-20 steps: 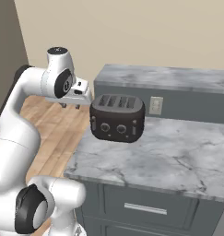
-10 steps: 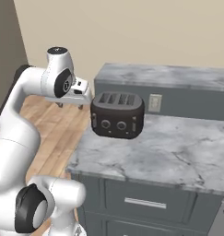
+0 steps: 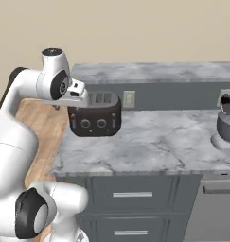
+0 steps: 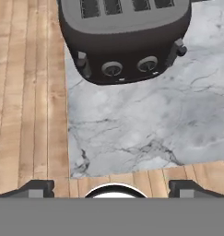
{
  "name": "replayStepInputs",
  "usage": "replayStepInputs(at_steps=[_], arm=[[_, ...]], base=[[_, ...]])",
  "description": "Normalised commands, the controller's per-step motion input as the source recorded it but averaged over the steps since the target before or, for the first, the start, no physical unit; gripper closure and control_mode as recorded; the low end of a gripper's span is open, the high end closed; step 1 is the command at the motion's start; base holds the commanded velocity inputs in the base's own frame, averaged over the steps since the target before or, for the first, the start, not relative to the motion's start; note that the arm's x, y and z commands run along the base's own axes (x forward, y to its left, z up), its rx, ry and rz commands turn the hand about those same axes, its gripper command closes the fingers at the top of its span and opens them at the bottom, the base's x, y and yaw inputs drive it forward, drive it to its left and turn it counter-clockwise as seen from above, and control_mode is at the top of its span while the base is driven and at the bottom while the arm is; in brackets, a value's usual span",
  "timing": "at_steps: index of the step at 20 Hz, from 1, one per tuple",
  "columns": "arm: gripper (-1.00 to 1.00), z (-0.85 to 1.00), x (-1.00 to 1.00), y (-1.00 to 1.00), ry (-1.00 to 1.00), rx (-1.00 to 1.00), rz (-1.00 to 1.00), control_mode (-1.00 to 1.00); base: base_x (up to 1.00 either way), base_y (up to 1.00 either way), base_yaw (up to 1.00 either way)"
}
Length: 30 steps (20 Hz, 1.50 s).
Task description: Navigate to the fridge.
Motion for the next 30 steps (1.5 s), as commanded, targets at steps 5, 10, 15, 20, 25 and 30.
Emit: replayStepInputs(at_steps=[5, 10, 15, 20, 25, 30], arm=[[-1.00, 0.00, 0.00, 0.00, 0.00, 0.00, 0.00, 1.00], [-1.00, 0.00, 0.00, 0.00, 0.00, 0.00, 0.00, 1.00], [-1.00, 0.00, 0.00, 0.00, 0.00, 0.00, 0.00, 1.00], [-1.00, 0.00, 0.00, 0.00, 0.00, 0.00, 0.00, 1.00], [-1.00, 0.00, 0.00, 0.00, 0.00, 0.00, 0.00, 1.00], [-1.00, 0.00, 0.00, 0.00, 0.00, 0.00, 0.00, 1.00]], base=[[0.00, 0.02, -0.77], [0.00, 0.00, -0.85], [0.00, 0.00, -0.88], [0.00, -0.01, -0.89], [0.24, 0.00, -0.79], [0.38, 0.00, -0.71]])
